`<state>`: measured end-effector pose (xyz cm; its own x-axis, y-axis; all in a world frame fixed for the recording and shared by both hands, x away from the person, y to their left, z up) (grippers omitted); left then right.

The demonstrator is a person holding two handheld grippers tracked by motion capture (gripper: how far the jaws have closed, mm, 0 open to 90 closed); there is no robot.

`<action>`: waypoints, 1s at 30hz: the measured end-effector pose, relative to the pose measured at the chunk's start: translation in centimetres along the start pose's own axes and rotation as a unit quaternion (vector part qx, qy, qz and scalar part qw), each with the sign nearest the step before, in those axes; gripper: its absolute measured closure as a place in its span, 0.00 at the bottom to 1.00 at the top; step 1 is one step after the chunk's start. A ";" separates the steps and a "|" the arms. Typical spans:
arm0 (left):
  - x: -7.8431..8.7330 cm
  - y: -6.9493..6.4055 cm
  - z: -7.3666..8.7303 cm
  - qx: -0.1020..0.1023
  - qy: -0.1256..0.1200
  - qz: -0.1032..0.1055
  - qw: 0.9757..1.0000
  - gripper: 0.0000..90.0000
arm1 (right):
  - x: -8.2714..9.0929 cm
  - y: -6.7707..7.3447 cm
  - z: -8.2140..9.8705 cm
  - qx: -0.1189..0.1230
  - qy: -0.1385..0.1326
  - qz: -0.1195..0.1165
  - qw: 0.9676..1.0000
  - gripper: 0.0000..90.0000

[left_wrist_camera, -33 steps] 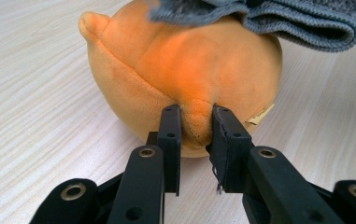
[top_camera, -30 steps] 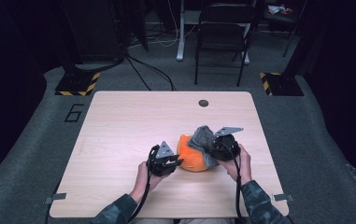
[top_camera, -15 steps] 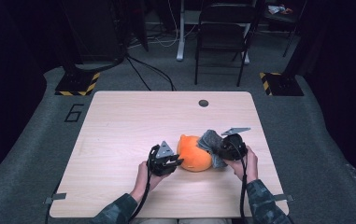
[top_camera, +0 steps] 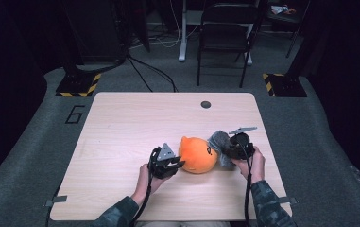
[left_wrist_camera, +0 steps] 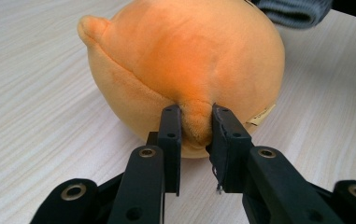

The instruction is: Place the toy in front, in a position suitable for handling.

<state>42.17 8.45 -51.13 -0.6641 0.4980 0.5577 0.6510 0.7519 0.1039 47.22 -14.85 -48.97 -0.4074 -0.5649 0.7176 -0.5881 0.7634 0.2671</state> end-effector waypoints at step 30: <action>-0.1 -0.2 0.0 0.002 -0.007 0.005 1.000 0.84 | -2.6 8.6 -3.6 0.101 0.003 -0.066 0.993 0.83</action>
<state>42.17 8.23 -51.20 -0.6623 0.5124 0.5466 0.6569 0.7481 0.0946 45.75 -5.70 -46.16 -0.3136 -0.6529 0.6895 -0.7646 0.6042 0.2243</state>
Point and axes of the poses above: each handheld gripper's, and its own axes: x roughly backward along the jaws, z roughly out of its underside, y roughly to its left, the point moved 6 cm from there along -x, roughly forward along the jaws, and after that the axes turned 14 degrees about -z, right-handed, at the moved point
